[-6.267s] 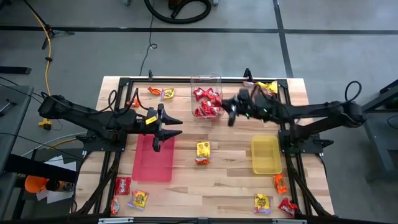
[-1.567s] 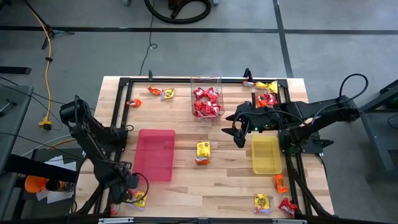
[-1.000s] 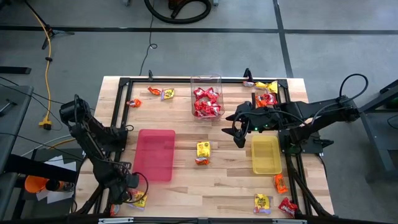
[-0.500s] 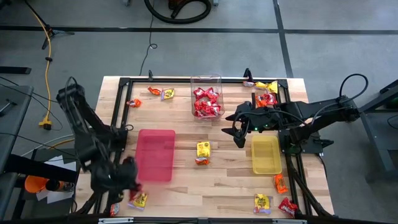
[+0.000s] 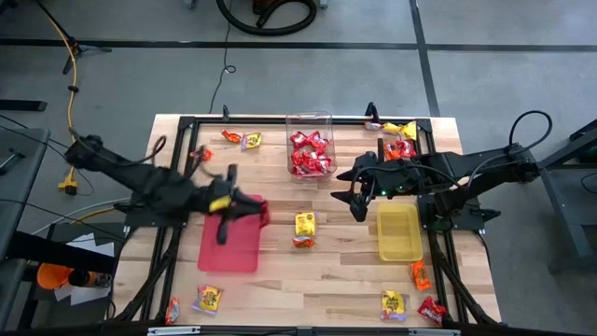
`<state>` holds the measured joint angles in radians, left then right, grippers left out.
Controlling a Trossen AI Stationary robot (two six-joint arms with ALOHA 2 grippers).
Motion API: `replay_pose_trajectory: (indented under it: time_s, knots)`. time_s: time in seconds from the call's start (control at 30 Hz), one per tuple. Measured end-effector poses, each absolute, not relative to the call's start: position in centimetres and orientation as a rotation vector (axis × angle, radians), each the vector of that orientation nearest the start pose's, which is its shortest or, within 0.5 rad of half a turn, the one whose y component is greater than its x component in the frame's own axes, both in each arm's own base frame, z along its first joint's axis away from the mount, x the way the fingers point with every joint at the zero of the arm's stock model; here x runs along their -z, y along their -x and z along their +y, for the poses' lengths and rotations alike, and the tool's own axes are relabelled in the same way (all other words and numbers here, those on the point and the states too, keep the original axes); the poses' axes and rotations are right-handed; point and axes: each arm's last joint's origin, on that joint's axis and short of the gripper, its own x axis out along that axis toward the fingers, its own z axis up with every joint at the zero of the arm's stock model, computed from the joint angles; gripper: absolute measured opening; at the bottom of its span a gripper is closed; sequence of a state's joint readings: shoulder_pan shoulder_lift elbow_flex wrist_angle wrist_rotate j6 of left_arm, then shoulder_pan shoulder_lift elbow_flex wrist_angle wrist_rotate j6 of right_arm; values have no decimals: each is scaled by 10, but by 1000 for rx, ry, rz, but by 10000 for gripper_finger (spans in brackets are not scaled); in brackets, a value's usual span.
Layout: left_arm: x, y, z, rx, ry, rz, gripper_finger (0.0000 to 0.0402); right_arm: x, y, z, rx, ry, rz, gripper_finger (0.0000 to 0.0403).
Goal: Sort candy
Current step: Put the red candy into the transparent bin
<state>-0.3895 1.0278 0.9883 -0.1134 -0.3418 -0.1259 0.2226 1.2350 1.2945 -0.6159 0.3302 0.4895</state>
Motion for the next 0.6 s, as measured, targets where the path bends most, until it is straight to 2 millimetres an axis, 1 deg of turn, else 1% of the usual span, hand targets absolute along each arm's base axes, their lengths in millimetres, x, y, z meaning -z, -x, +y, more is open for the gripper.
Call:
replay_pose_trajectory:
  time_s: [0.13,0.2,0.27,0.37,0.47,0.6]
  knots:
    - [-340,-231,-42,41,83,120,4,-378,-251,47,227,-314,490,259]
    - [-325,-237,-27,21,132,83,4,-379,-252,47,216,-297,471,259]
    - [-310,-240,-17,6,207,34,4,-383,-254,48,203,-281,439,259]
    - [-298,-240,-13,20,289,-36,4,-389,-257,48,176,-234,377,259]
    - [-291,-240,-15,31,305,-29,4,-392,-259,49,155,-167,342,259]
    - [-290,-240,-20,38,305,-22,4,-392,-259,48,182,-108,338,259]
